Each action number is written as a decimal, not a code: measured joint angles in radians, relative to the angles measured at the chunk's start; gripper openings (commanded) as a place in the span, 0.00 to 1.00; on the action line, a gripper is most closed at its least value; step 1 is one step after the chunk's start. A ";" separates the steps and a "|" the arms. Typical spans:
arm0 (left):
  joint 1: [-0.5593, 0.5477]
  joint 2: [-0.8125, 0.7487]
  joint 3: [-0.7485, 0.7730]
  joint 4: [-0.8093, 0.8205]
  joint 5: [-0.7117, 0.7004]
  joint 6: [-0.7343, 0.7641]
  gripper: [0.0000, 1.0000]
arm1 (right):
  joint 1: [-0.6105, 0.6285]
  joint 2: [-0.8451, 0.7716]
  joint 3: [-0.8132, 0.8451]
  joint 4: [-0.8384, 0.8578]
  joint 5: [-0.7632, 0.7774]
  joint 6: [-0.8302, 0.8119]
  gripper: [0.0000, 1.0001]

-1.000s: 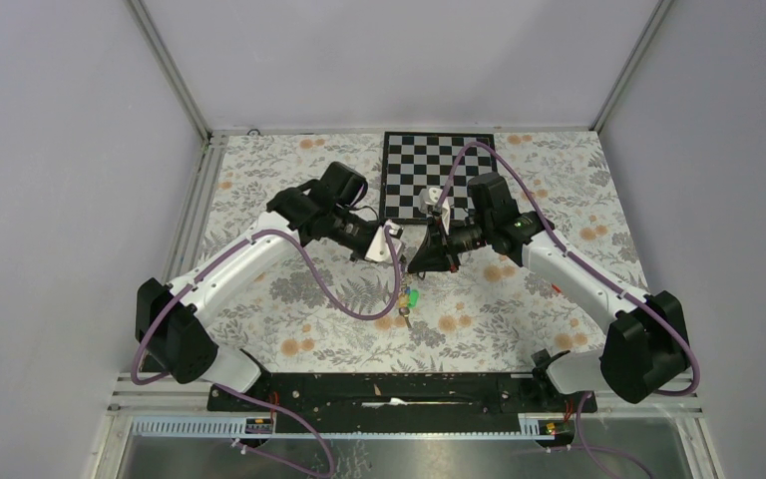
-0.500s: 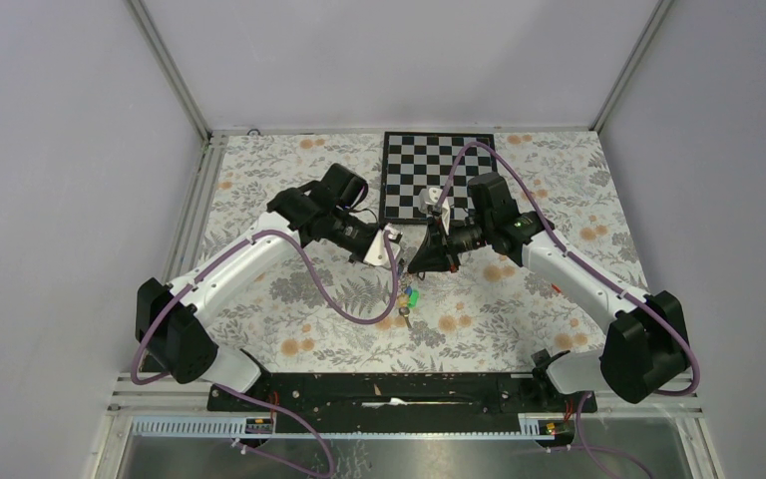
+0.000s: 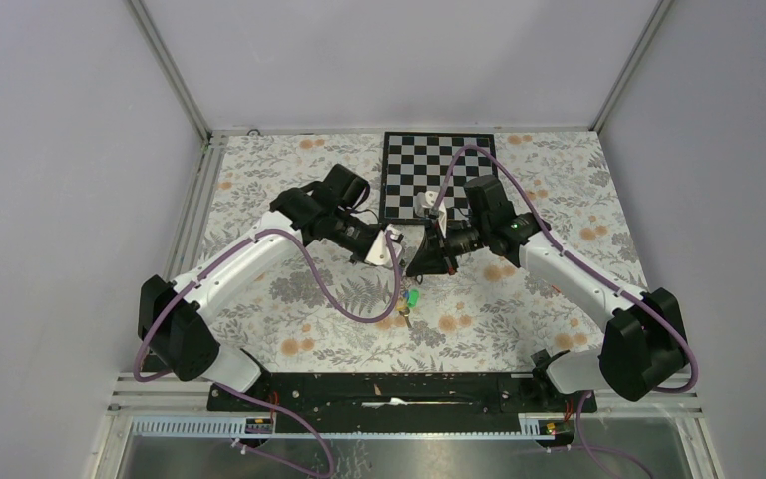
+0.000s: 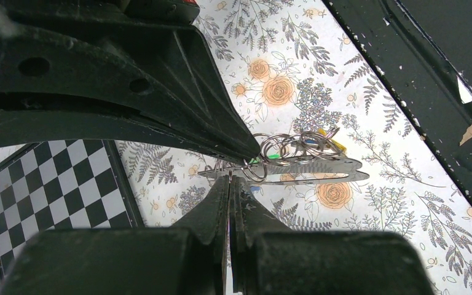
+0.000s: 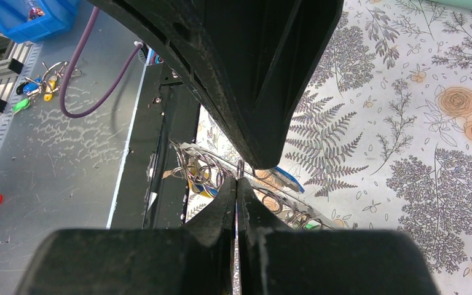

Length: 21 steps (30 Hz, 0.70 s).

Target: Put the keys on the keyring

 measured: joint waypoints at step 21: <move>0.000 0.000 0.000 -0.041 0.006 0.059 0.00 | 0.003 0.018 0.000 -0.002 0.015 -0.004 0.00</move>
